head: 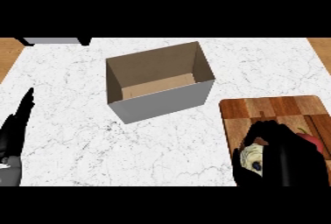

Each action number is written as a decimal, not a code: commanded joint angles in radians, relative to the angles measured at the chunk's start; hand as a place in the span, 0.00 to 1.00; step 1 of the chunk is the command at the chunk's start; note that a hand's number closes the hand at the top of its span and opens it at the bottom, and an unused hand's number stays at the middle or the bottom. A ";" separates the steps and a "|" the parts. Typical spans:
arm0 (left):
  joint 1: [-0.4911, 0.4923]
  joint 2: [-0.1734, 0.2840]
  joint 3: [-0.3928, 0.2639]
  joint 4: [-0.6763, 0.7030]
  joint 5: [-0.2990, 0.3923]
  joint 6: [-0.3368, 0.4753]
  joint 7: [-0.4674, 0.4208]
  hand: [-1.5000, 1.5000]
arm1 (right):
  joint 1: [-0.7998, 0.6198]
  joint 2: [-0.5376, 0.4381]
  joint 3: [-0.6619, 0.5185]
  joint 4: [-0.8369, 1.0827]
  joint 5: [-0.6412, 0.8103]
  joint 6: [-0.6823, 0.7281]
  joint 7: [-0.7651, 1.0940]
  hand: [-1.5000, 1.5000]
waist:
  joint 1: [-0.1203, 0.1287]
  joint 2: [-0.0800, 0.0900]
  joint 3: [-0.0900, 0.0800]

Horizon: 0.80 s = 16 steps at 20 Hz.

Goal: Pick the cupcake from the cutting board and place it in the cardboard box

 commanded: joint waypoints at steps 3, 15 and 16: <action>0.008 -0.005 -0.014 -0.059 -0.001 -0.020 0.027 0.50 | -0.246 0.049 0.070 0.148 -0.089 -0.014 0.166 1.00 | 0.024 0.007 0.002; -0.009 -0.051 -0.036 -0.016 -0.034 0.024 -0.008 0.50 | -0.841 0.050 -0.150 0.638 -0.439 -0.248 0.361 1.00 | 0.045 0.012 0.002; -0.035 -0.003 -0.009 0.001 -0.011 -0.022 0.005 0.50 | -0.830 0.050 -0.166 0.674 -0.469 -0.296 0.323 1.00 | 0.040 0.012 0.002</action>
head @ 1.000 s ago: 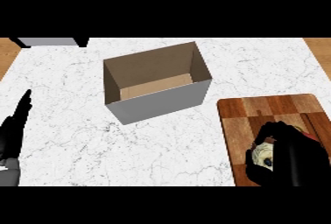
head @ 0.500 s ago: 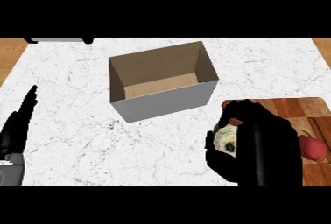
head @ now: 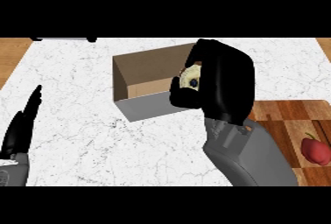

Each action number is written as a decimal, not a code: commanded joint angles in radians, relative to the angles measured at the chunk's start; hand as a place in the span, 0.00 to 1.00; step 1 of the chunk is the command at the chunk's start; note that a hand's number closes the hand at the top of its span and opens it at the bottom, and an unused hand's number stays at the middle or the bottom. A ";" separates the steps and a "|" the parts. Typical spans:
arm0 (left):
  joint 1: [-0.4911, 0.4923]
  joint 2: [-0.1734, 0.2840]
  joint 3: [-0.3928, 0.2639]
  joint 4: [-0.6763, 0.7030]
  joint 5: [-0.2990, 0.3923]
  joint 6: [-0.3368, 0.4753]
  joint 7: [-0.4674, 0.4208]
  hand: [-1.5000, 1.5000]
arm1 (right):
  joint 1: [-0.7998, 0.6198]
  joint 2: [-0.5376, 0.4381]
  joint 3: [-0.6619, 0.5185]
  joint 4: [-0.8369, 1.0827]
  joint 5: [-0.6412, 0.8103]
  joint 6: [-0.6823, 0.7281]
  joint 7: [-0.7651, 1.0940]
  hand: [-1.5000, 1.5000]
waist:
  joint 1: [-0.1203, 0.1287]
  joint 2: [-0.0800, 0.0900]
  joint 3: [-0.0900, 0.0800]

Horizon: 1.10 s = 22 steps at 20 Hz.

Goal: Pick the cupcake from the cutting board and place it in the cardboard box

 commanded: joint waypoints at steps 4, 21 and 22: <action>-0.049 0.028 0.017 0.017 0.009 -0.023 0.023 0.50 | -0.201 0.003 -0.074 0.426 -0.140 -0.294 0.002 1.00 | 0.018 0.008 0.000; -0.060 0.012 0.011 0.049 0.003 -0.028 -0.005 0.50 | -0.446 0.004 -0.257 1.151 -0.416 -0.651 -0.233 0.00 | 0.029 0.012 0.001; -0.078 -0.006 -0.008 0.020 -0.004 -0.022 0.019 0.50 | -0.459 0.004 -0.276 1.208 -0.428 -0.666 -0.266 0.00 | 0.044 0.018 0.001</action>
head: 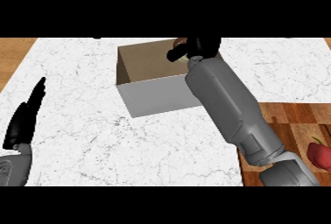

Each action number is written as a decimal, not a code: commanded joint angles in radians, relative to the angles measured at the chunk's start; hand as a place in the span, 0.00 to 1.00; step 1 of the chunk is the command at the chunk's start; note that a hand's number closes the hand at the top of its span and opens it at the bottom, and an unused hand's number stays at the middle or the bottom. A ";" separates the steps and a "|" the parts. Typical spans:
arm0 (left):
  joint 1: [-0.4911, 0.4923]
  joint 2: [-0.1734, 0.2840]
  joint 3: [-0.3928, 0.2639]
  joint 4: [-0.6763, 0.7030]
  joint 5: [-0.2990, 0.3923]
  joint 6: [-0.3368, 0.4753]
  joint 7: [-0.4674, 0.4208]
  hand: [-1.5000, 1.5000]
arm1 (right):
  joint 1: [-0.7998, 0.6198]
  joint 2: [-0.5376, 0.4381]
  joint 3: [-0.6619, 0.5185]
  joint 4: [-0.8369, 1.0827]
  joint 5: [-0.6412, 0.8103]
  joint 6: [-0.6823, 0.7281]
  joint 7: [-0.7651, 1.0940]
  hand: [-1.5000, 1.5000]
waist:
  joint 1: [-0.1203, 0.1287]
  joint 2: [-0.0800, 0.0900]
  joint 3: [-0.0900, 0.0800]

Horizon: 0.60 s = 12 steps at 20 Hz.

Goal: Pick the cupcake from the cutting board and place it in the cardboard box

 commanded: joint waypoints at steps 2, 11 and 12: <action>-0.003 -0.020 -0.024 0.010 -0.023 0.013 -0.011 0.50 | -0.062 0.001 -0.018 0.157 -0.133 -0.093 -0.085 0.00 | 0.012 0.002 0.000; -0.019 0.039 0.037 0.029 0.025 -0.036 -0.019 0.50 | -0.086 0.001 -0.009 0.169 -0.157 -0.381 -0.263 0.00 | -0.005 -0.002 0.000; 0.012 -0.014 0.008 0.048 -0.015 0.024 -0.038 0.50 | -0.078 -0.011 -0.055 0.155 -0.164 -0.390 -0.316 0.00 | -0.021 -0.002 0.000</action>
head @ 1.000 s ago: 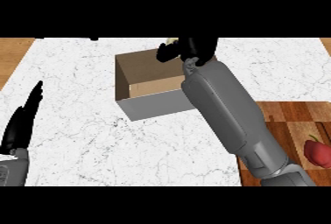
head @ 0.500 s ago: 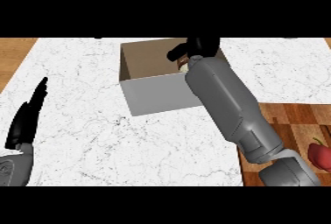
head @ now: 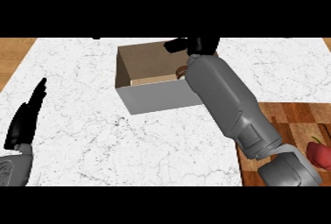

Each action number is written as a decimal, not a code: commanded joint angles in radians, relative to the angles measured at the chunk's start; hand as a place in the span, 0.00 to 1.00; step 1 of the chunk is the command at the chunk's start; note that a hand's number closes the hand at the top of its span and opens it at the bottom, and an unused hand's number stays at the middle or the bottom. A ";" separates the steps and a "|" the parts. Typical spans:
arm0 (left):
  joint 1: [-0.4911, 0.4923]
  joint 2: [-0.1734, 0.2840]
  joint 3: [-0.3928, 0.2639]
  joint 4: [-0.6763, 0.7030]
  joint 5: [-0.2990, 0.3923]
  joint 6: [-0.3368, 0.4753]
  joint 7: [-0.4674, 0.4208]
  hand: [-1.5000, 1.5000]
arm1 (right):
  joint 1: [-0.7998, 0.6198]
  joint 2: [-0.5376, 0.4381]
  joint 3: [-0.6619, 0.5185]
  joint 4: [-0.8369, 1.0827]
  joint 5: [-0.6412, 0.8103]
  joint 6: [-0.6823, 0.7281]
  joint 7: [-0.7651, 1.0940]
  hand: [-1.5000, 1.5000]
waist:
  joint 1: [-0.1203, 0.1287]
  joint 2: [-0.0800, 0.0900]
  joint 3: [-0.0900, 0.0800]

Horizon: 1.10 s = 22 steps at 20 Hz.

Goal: Pick the cupcake from the cutting board and place it in the cardboard box

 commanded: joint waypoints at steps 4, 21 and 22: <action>0.012 -0.005 0.009 -0.014 -0.010 0.023 0.020 0.50 | 0.056 -0.020 -0.091 -0.097 -0.087 -0.170 -0.159 0.00 | -0.034 -0.009 0.002; 0.100 0.039 0.079 -0.015 0.036 -0.018 -0.013 0.50 | 0.738 -0.237 0.031 -1.066 -0.066 0.114 0.071 0.00 | -0.098 -0.031 0.000; 0.112 0.016 0.064 -0.059 0.019 0.009 0.007 0.50 | 0.821 -0.252 0.043 -1.138 -0.060 0.106 0.057 0.00 | -0.101 -0.033 0.001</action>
